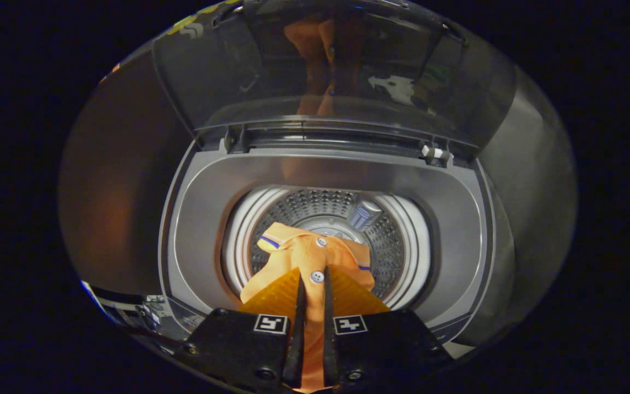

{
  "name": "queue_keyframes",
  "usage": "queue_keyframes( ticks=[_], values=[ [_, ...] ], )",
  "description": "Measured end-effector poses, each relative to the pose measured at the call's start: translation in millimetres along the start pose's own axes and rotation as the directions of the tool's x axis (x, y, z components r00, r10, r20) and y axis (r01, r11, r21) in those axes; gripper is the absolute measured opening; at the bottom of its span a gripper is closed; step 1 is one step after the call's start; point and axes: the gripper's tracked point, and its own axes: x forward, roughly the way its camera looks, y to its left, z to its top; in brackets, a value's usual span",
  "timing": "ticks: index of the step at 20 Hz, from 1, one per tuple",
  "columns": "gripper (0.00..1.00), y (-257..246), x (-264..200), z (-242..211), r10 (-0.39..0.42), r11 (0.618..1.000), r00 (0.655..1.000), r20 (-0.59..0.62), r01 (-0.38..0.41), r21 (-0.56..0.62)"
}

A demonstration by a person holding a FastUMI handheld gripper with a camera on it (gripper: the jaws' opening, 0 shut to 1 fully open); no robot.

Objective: Put the clothes into the washing machine and then close the washing machine lid.

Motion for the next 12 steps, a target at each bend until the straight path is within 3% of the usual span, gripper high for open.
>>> queue_keyframes(
  ticks=[2,4,12],
  values=[
    [0.3,1.2,-2.1,2.9,-0.007,1.0,0.999,0.034,0.008,-0.01],
    [0.48,0.2,-3.8,6.0,-0.026,0.999,0.997,0.068,0.028,-0.02],
    [0.49,-4.5,-12.5,0.6,-0.052,0.999,0.993,0.109,0.052,0.003]
  ],
)
